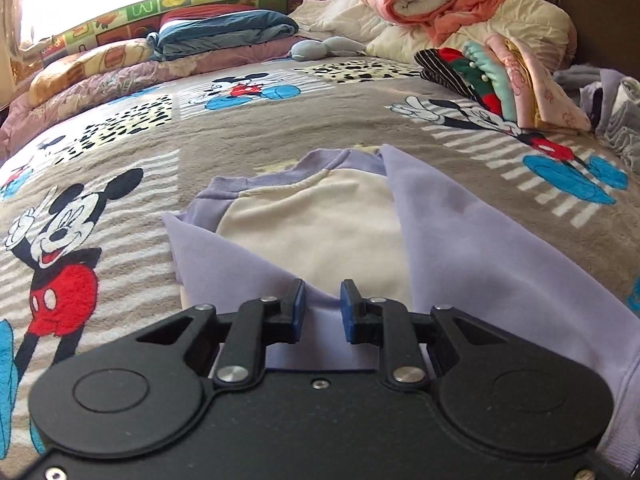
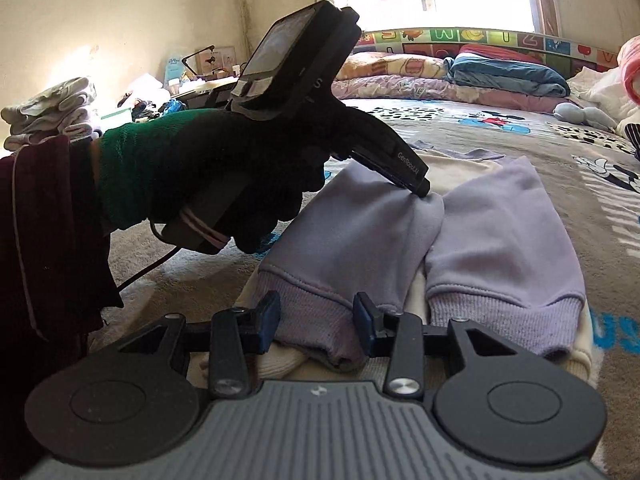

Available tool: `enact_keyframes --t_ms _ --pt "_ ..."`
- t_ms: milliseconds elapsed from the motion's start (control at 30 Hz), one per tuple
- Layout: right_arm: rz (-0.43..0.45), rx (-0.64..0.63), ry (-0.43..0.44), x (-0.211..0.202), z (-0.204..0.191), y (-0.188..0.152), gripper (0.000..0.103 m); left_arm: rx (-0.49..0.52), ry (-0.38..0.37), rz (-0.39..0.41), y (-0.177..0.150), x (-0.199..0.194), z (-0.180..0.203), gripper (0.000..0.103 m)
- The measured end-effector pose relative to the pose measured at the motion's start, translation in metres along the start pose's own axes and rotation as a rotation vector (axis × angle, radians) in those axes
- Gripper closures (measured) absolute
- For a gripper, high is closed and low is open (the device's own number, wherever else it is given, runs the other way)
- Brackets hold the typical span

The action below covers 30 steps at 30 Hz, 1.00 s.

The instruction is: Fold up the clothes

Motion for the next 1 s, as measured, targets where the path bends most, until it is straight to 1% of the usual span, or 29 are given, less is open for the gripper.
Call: enact_keyframes --t_ms 67,100,133,200,233,267,300,367,433,500,567,600,633,700,800,867,967,1000 --pt "-0.001 0.004 -0.008 -0.001 -0.001 0.001 0.061 -0.084 -0.022 0.055 0.013 -0.01 -0.014 0.083" --pt "0.001 0.016 0.007 -0.005 -0.002 0.004 0.061 -0.139 -0.038 0.071 0.019 -0.017 -0.024 0.081" --pt "0.003 0.03 0.026 -0.009 -0.004 0.007 0.06 -0.185 -0.044 0.084 0.023 -0.023 -0.034 0.074" --pt "0.031 0.066 0.073 -0.025 -0.003 0.016 0.056 -0.253 -0.049 0.09 0.026 -0.03 -0.053 0.066" --pt "0.046 0.075 0.072 -0.034 0.002 0.019 0.049 -0.3 -0.06 0.086 0.026 -0.033 -0.063 0.061" --pt "0.059 0.081 0.068 -0.042 0.006 0.022 0.043 -0.348 -0.073 0.08 0.026 -0.036 -0.073 0.06" --pt "0.065 0.089 0.057 -0.05 0.015 0.022 0.043 -0.399 -0.093 0.074 0.025 -0.038 -0.082 0.059" --pt "0.077 0.142 0.028 -0.062 0.042 0.023 0.043 -0.491 -0.137 0.053 0.02 -0.041 -0.097 0.057" --pt "0.113 0.282 -0.011 -0.069 0.088 0.023 0.043 -0.55 -0.154 0.044 0.016 -0.042 -0.106 0.055" --pt "0.134 0.377 -0.075 -0.068 0.13 0.022 0.042 -0.576 -0.164 0.03 0.013 -0.038 -0.109 0.055" --pt "0.126 0.365 -0.092 -0.061 0.148 0.022 0.042 -0.596 -0.172 0.02 0.011 -0.034 -0.112 0.055" --pt "0.118 0.359 -0.083 -0.055 0.153 0.02 0.042 -0.597 -0.172 0.012 0.009 -0.031 -0.112 0.055" --pt "0.075 0.365 -0.066 -0.044 0.159 0.011 0.045 -0.597 -0.171 0.004 0.007 -0.028 -0.112 0.055" --pt "-0.053 0.347 -0.095 -0.022 0.163 -0.019 0.047 -0.593 -0.167 -0.018 0.005 -0.02 -0.111 0.055" --pt "-0.058 0.31 -0.089 -0.023 0.155 -0.026 0.048 -0.6 -0.184 -0.037 0.004 -0.01 -0.11 0.055" --pt "-0.035 0.361 -0.062 -0.03 0.161 -0.024 0.047 -0.608 -0.195 -0.044 0.005 -0.003 -0.111 0.055" --pt "0.015 0.569 0.015 -0.029 0.186 -0.026 0.047 -0.606 -0.207 -0.06 0.005 0.006 -0.113 0.055" --pt "0.026 0.619 0.041 -0.024 0.195 -0.025 0.047 -0.61 -0.215 -0.061 0.005 0.01 -0.114 0.055"
Point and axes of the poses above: each gripper's, at about its wrist camera, not at the fingertips, and x roughly the way its jaws point, z to its right, y to its top, the point moved 10 cm from there along x, roughly the way its jaws point, and after that the axes turned 7 degrees about -x, right-handed, at the moved point
